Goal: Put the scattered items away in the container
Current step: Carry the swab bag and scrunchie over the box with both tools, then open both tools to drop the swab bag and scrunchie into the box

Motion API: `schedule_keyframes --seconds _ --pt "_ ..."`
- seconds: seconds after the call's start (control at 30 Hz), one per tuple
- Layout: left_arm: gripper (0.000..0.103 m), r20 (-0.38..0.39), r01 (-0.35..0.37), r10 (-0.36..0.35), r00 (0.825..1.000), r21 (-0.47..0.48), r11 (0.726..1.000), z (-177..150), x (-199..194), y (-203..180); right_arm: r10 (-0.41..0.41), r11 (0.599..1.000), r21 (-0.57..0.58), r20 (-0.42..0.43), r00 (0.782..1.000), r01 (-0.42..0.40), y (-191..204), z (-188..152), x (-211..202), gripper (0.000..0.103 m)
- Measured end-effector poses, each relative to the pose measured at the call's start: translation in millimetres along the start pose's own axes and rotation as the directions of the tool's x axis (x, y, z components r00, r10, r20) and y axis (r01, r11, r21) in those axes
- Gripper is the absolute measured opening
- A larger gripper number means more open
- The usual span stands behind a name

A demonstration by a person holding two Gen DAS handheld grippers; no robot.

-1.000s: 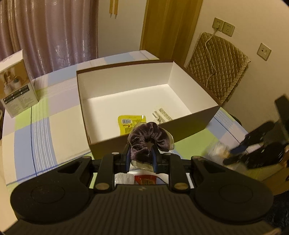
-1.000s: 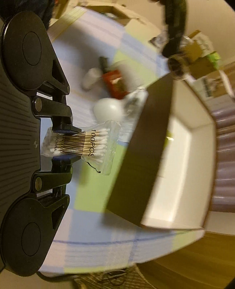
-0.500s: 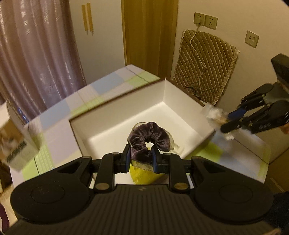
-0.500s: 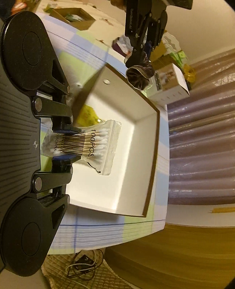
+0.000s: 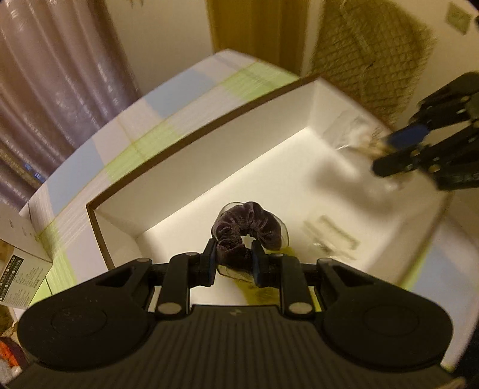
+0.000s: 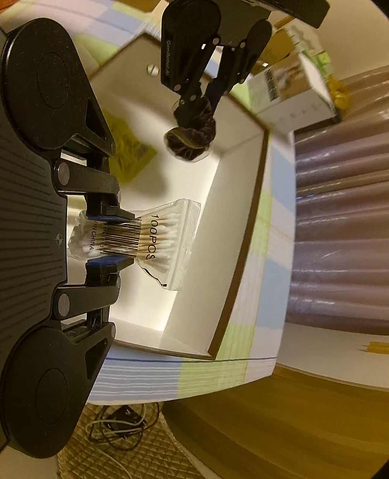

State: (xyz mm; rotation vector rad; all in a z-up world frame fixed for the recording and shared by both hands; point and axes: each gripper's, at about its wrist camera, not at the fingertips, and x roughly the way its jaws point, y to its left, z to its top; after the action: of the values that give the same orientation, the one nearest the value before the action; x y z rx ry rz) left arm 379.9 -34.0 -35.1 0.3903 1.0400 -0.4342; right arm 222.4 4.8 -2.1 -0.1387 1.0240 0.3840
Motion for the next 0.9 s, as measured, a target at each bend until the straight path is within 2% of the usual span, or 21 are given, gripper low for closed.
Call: schedule_keyframes --seconds 0.1,0.33,0.6,0.9 --pt "0.019 -0.021 -0.03 0.03 0.999 0.017 0.999 1 17 2 -0.021 1.0 -0.02 -0.034 0.999 0.02 -2 4 16 0.025" --pt "0.019 -0.03 -0.03 0.032 0.999 0.06 0.998 5 31 5 -0.048 0.997 -0.063 -0.067 0.997 0.044 -9 17 41 0.025" --pt "0.019 -0.068 -0.041 0.046 0.997 0.069 0.997 7 55 12 -0.015 0.995 -0.096 -0.092 0.996 0.006 -12 24 59 0.025" --pt "0.019 -0.082 -0.046 0.05 0.995 0.053 0.998 10 74 15 -0.015 0.996 -0.092 -0.112 0.994 0.005 -15 26 74 0.025"
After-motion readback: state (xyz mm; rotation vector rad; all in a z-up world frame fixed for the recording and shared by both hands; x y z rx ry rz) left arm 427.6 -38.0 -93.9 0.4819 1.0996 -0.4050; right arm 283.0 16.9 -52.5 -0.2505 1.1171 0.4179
